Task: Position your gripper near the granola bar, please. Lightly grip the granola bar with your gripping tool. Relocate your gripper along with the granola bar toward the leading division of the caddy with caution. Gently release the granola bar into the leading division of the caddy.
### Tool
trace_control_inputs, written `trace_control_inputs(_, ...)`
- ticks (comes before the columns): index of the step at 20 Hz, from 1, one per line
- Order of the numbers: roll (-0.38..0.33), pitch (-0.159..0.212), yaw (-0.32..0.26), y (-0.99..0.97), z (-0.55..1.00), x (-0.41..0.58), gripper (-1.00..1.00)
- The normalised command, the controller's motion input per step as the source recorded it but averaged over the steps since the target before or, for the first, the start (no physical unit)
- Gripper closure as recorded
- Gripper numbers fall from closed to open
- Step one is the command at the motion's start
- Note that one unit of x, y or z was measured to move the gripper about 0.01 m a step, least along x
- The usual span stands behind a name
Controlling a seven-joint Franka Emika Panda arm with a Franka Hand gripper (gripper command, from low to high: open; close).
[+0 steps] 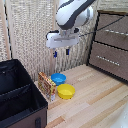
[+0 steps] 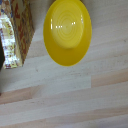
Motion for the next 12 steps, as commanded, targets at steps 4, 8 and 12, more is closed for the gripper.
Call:
trace_control_inputs(4,-0.124,-0.006,-0.015,0.82,-0.23,0.039,-1.0)
trace_control_inputs(8,-0.123,0.0,0.0,0.84,-0.2,0.025,-1.0)
trace_control_inputs(12,-0.082,0.0,0.013,0.52,-0.14,0.147,-1.0)
